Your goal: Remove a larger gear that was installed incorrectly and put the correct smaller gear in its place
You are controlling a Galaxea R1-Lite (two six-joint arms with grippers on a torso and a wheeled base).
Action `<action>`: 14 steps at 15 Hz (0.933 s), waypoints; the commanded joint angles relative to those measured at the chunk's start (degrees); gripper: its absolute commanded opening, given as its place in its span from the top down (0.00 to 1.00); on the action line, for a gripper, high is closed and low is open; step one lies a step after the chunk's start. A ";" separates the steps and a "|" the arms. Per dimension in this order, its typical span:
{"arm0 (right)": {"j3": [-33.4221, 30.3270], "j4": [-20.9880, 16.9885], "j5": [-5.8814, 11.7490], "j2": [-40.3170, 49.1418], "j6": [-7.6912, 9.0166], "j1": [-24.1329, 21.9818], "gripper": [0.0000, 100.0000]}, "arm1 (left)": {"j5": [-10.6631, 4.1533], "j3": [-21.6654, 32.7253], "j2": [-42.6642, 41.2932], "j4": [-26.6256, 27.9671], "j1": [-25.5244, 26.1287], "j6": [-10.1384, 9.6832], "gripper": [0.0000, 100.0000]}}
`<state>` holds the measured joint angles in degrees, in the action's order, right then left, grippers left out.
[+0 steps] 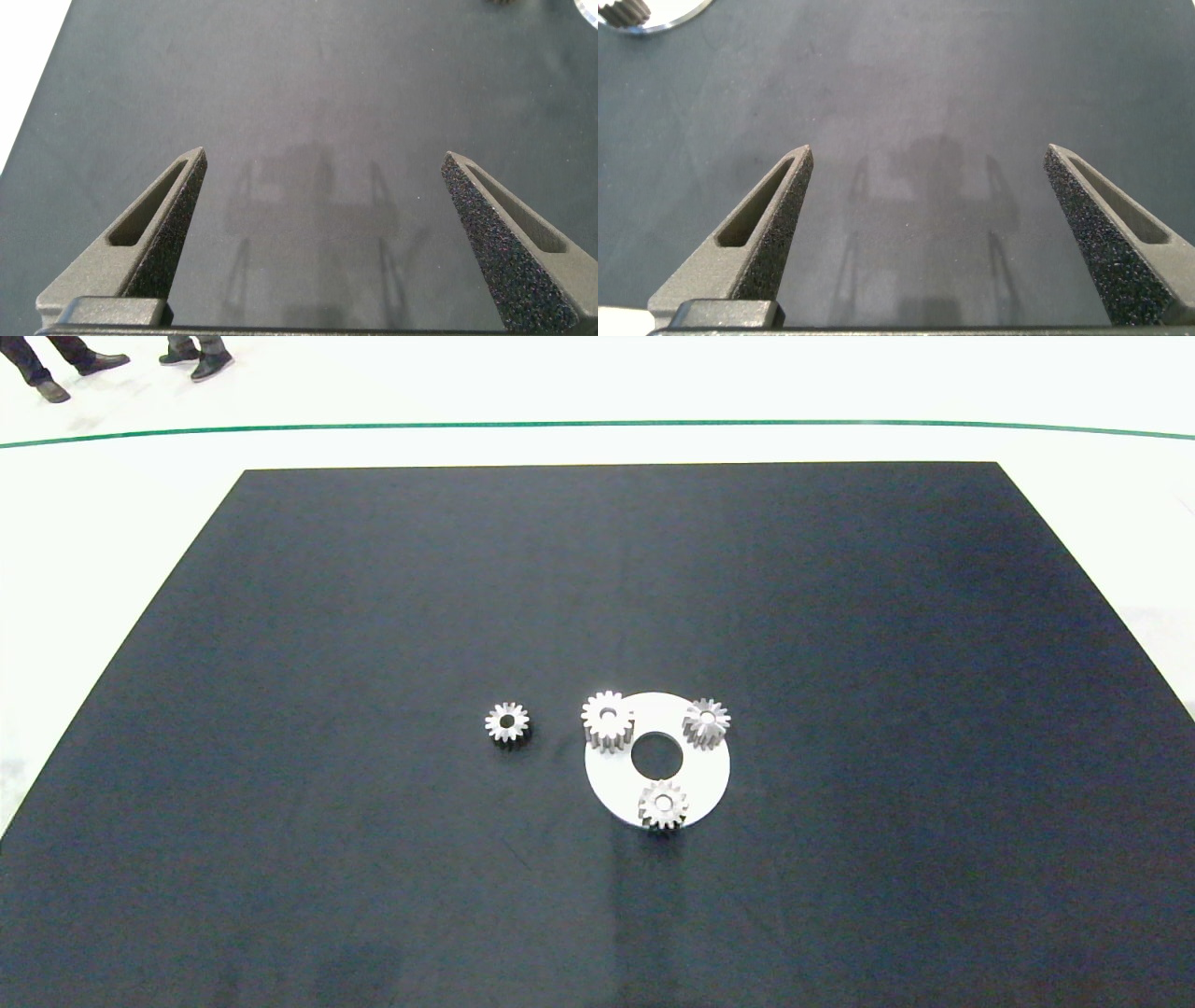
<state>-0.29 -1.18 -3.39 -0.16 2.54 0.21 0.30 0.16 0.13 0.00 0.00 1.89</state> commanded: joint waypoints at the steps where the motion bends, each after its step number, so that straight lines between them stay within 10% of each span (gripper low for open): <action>1: -0.06 -0.05 -0.04 -0.28 0.10 0.06 0.00 | 0.05 0.02 3.12 0.09 -0.35 -0.04 0.00; 14: 0.03 0.04 -0.21 0.07 0.10 0.06 0.00 | 0.05 -0.07 -0.13 0.00 -0.18 -0.40 0.00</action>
<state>-0.27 -1.15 -3.55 -0.07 2.58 0.21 0.33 0.10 0.11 0.00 -0.16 1.48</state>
